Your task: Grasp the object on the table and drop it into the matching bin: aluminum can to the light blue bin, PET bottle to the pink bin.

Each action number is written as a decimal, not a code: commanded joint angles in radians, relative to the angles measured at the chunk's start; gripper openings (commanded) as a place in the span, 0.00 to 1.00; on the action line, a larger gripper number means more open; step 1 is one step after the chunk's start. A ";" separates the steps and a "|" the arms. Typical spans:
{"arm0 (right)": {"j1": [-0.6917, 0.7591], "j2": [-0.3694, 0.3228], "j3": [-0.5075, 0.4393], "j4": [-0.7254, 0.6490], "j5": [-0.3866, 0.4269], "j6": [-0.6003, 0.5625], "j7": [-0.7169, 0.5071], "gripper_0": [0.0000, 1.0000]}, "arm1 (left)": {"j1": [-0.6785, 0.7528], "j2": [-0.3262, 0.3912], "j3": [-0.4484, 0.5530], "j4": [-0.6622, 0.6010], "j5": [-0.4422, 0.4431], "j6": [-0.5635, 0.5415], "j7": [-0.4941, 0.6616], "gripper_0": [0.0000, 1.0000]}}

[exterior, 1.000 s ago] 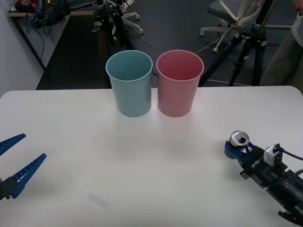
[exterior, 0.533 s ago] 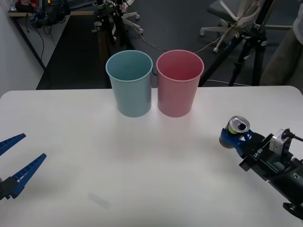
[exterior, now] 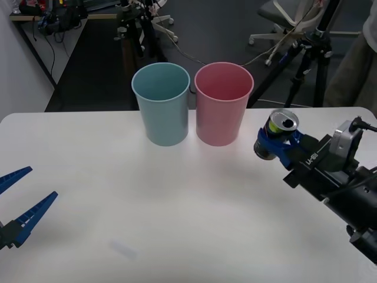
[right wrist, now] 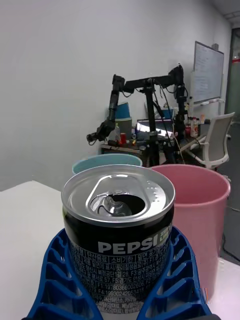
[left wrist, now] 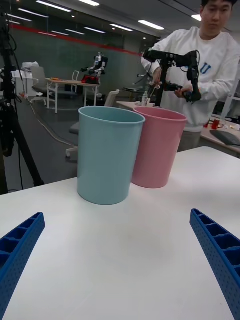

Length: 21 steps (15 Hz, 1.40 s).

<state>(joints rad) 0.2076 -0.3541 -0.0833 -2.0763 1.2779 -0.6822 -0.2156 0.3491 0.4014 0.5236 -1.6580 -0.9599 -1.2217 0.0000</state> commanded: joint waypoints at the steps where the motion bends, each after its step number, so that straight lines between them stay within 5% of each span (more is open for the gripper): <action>1: -0.045 0.000 0.060 -0.074 0.106 0.066 -0.154 0.00 | 0.000 0.000 0.000 0.000 0.000 0.000 0.000 1.00; 8: -0.254 0.007 0.235 -0.064 0.446 0.262 -0.472 0.00 | 0.000 0.000 0.000 0.000 0.000 0.000 0.000 1.00; 14: -0.494 0.139 0.264 0.134 0.724 0.270 -0.633 0.00 | 0.000 0.000 0.000 0.000 0.000 0.000 0.000 1.00; 21: -0.778 0.231 0.290 0.501 0.790 0.385 -0.651 0.00 | 0.000 0.000 0.000 0.000 0.000 0.000 0.000 1.00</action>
<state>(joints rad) -0.5469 -0.1246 0.1967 -1.6125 2.0678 -0.3207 -0.8656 0.3491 0.4014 0.5236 -1.6580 -0.9599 -1.2217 0.0000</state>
